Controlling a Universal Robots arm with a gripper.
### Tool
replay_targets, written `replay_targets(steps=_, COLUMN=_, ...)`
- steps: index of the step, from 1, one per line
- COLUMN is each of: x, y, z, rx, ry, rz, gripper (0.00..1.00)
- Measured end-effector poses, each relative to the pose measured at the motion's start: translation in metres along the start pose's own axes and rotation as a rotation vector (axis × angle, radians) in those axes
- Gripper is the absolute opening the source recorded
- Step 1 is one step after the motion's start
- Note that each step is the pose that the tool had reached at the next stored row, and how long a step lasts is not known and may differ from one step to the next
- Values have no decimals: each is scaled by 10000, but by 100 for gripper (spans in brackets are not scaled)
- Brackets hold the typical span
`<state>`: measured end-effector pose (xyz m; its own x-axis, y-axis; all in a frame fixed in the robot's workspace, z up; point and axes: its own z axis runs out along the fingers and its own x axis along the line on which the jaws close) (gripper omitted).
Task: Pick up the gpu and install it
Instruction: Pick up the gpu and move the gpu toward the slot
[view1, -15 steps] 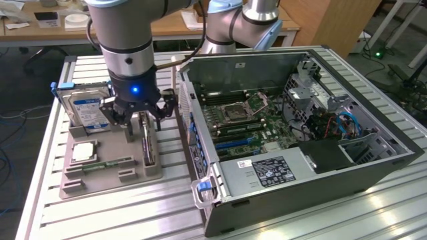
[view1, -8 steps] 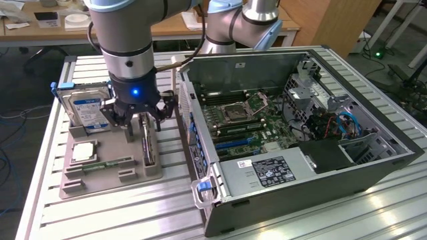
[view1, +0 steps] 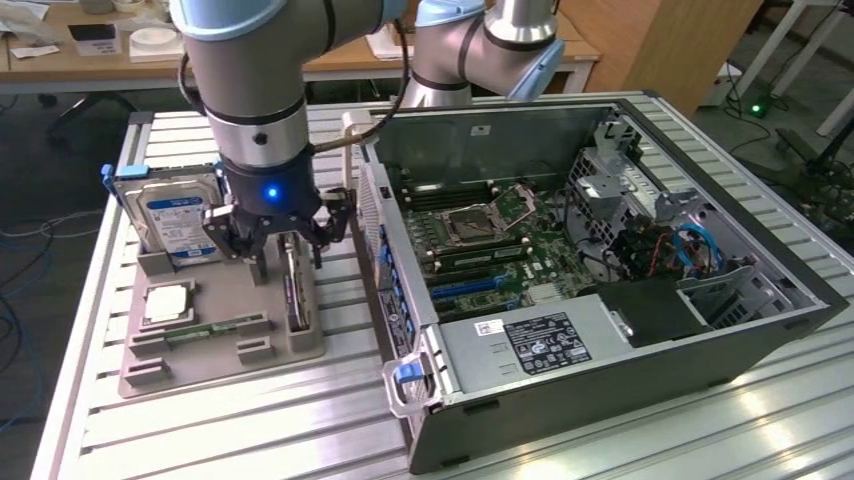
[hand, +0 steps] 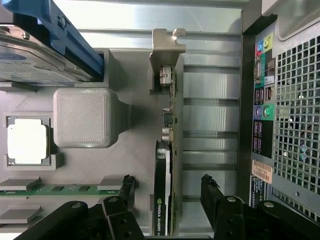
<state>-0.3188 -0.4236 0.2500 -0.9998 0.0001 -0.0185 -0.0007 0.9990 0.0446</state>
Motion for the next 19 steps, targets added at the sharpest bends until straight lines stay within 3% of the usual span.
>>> replay_targets(steps=10, x=21, y=-2, z=111, rx=0, ry=-1, rz=0, gripper=65)
replay_targets(steps=19, x=34, y=58, z=227, rx=5, ry=1, rz=-1, gripper=65)
